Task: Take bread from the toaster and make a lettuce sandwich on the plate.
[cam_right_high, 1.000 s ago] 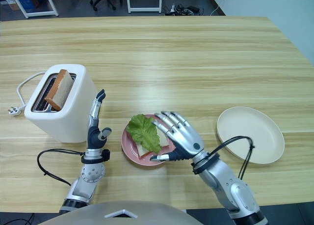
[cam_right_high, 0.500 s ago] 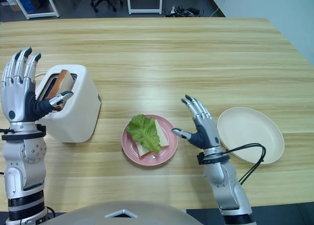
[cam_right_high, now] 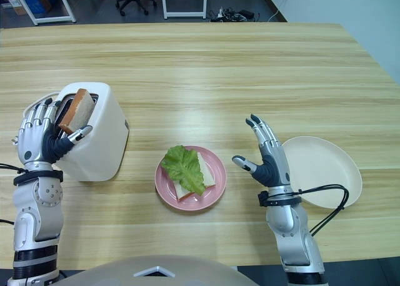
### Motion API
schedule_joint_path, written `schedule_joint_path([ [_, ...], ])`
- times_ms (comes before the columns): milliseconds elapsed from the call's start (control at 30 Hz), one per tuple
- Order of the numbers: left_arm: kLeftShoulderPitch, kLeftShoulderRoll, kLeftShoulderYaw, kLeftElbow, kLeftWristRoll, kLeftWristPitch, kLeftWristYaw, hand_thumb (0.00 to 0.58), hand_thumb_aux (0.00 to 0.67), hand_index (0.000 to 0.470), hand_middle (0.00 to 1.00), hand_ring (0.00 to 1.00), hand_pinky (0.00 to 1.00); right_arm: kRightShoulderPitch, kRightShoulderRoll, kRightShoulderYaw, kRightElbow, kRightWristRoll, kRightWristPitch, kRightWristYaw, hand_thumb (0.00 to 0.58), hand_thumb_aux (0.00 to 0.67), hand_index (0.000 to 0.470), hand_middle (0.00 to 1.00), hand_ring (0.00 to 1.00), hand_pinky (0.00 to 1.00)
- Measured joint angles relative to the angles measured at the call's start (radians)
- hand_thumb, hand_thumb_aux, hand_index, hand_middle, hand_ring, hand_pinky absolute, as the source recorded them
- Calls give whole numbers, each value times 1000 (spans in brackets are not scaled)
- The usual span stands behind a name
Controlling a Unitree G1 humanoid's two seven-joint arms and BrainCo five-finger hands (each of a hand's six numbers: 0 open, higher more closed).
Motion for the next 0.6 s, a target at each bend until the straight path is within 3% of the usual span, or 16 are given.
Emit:
schedule_joint_path([
  [600,-41,-11,-18,-42,-68,-104,334,580,670,470,0,0,0,-10,12,3,72,-26,-7,-17,0,0,0,0,0,0],
])
